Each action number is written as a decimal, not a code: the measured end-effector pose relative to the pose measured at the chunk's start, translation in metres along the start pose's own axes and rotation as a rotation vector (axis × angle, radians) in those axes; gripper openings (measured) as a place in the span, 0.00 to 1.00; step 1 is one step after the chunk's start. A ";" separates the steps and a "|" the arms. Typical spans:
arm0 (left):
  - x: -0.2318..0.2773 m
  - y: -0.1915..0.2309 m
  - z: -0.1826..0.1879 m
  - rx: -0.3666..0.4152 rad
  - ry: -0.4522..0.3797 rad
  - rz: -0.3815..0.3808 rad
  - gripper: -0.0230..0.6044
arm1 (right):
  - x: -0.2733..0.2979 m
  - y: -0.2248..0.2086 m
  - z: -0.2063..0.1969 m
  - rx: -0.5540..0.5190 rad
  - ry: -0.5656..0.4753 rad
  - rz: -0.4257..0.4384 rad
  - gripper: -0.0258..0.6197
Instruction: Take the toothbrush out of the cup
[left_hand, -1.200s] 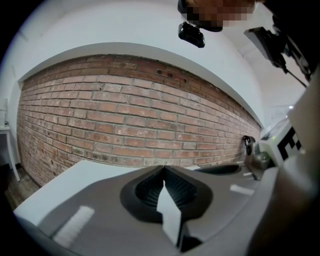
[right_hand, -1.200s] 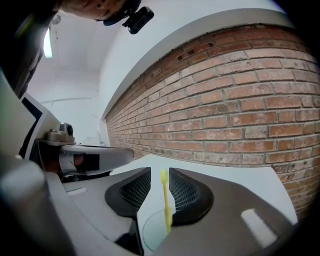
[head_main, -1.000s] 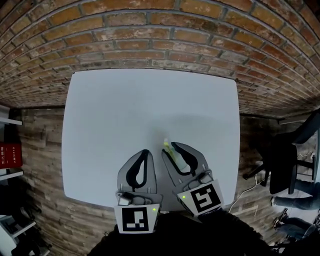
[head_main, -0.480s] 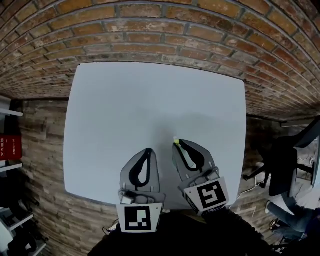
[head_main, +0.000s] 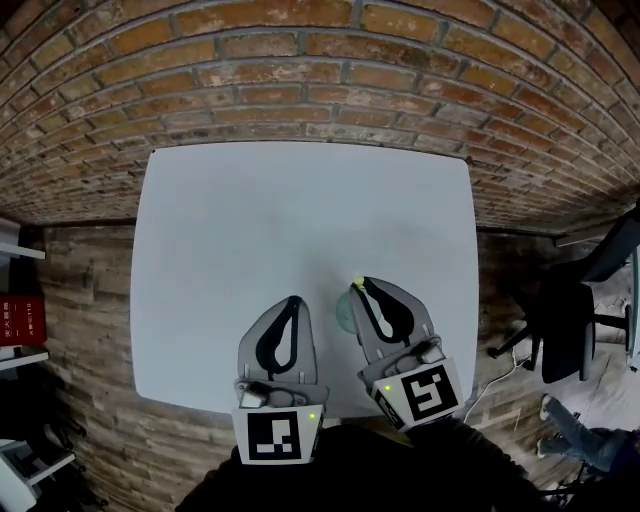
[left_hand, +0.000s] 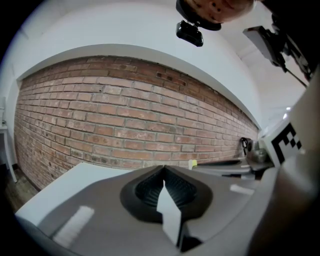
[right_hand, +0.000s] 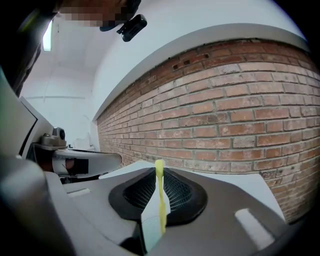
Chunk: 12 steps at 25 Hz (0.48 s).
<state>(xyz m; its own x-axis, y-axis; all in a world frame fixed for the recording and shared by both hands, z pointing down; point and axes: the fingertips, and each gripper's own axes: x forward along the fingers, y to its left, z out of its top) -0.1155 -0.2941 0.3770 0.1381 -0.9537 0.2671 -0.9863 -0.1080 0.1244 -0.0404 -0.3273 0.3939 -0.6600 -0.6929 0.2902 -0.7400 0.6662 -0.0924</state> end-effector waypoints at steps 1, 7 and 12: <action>-0.001 -0.003 0.003 0.005 -0.009 -0.009 0.05 | -0.004 -0.001 0.004 -0.001 -0.013 -0.007 0.12; -0.012 -0.019 0.024 0.042 -0.064 -0.065 0.05 | -0.028 0.000 0.031 -0.011 -0.102 -0.046 0.12; -0.030 -0.033 0.041 0.067 -0.116 -0.108 0.05 | -0.055 0.007 0.059 -0.016 -0.188 -0.068 0.12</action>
<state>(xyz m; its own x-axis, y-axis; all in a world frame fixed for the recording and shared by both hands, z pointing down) -0.0909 -0.2739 0.3255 0.2357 -0.9612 0.1433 -0.9707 -0.2259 0.0817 -0.0166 -0.3005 0.3213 -0.6218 -0.7750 0.1124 -0.7829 0.6189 -0.0633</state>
